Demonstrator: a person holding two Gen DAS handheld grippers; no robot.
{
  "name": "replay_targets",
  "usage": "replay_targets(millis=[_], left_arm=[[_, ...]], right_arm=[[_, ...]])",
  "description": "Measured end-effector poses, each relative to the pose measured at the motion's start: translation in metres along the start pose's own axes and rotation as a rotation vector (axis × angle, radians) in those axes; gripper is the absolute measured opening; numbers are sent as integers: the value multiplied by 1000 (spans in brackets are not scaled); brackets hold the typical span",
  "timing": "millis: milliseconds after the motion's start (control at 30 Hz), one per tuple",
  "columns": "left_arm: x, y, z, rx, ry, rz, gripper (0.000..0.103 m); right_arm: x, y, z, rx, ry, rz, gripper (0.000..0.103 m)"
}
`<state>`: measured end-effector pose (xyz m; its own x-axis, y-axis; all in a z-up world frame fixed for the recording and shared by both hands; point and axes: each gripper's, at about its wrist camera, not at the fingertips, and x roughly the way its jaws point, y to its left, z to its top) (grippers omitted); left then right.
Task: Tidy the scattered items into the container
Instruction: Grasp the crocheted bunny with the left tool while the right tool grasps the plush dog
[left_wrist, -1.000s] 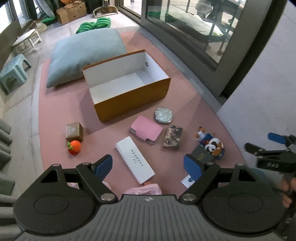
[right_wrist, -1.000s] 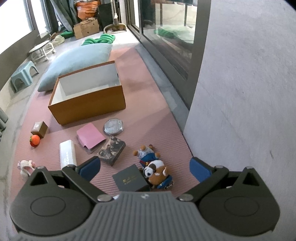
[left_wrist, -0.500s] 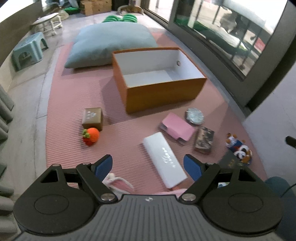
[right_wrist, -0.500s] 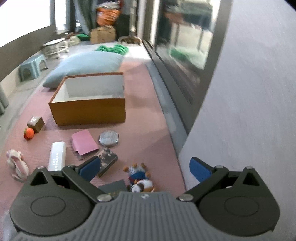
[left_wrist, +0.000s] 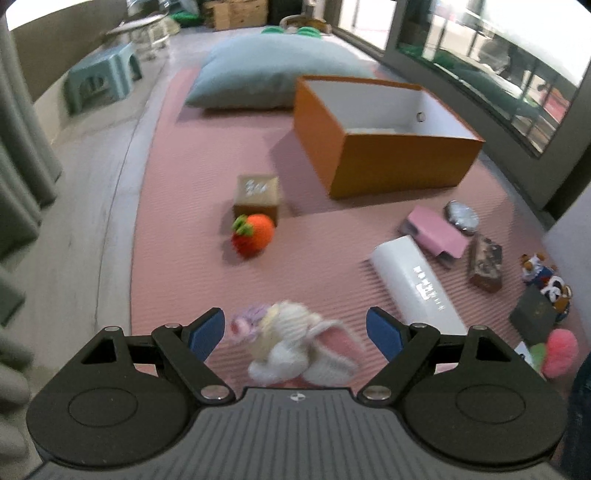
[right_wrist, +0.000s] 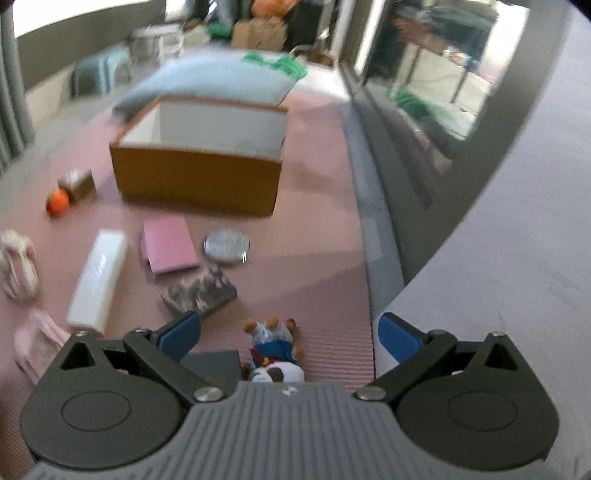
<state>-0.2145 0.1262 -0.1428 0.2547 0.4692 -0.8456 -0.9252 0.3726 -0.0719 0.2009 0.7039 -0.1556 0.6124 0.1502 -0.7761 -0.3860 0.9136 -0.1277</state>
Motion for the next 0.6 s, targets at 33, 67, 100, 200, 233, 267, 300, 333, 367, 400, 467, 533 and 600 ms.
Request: replay_targets(millis=[33,67,100,200,233,267,300,333,367,400,467,533,600], left_arm=[[3,4,-5,-15,4,-1,99],[6,7,-9,-27,7,-8,99],[10,9,-14,-40,11,-20,99],[21,11,-22,-103,18,-29,99],[26,11,-24,-128,17,-33,98],[30,12,-26,-151,15,-35,98],[34,12,-28,-175,13,-33,98],[40,12,-29,-203,10,-31,98],[45,13,-30,-234,5,-29,98],[50,15,-31,-273,1,-24,98],[60,19,-33,-351,7,-22,98],[70,21,-35,-417,12,-32,98],[77,21,-35,-454,18,-27,98]], right_arm=[[6,2,0,-17,13,5,102],[13,2,1,-30,27,10,102],[18,2,1,-40,40,15,102],[34,1,4,-55,71,25,102],[39,1,5,-52,83,23,102],[43,1,6,-46,94,24,102],[45,1,8,-44,101,31,102],[48,1,9,-44,106,39,102],[50,2,9,-45,110,42,102],[52,3,9,-53,114,46,102],[56,6,9,-67,126,50,102],[60,7,10,-81,140,56,102],[67,8,10,-84,155,64,102]])
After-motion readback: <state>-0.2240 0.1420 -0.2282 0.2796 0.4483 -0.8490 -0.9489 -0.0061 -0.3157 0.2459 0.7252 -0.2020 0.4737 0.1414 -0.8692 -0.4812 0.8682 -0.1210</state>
